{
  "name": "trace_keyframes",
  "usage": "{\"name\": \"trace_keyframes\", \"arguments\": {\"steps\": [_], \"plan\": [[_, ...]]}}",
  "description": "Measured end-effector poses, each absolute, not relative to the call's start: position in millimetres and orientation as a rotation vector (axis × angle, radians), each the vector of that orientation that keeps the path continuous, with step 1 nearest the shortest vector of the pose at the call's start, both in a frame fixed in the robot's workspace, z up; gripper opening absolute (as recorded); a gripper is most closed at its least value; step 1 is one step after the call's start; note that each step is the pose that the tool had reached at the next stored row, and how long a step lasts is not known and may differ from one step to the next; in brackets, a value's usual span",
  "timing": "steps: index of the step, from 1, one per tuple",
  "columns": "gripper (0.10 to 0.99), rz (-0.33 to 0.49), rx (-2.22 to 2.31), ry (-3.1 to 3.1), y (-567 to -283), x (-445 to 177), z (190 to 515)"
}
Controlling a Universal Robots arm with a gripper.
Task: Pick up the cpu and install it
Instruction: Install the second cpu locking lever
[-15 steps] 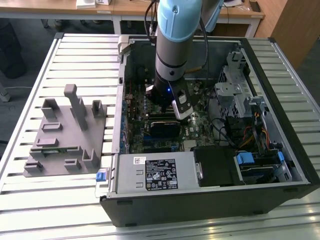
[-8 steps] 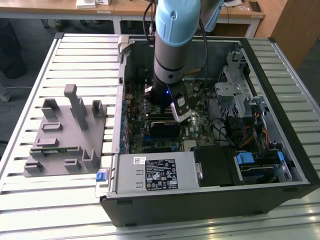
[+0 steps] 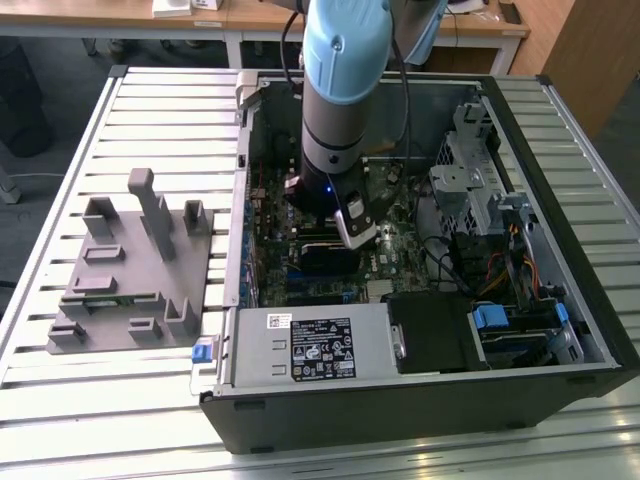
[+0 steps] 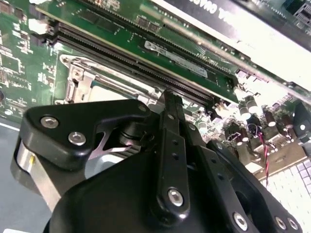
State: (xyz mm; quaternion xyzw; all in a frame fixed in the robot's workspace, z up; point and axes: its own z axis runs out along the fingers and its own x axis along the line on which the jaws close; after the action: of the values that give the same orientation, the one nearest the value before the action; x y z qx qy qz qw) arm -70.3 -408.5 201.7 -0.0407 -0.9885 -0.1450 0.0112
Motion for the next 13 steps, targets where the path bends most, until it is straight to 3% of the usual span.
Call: {"name": "trace_keyframes", "arguments": {"steps": [13], "plan": [[0.106, -0.522, -0.126, -3.071, -407.3, -71.8, 191.5]]}}
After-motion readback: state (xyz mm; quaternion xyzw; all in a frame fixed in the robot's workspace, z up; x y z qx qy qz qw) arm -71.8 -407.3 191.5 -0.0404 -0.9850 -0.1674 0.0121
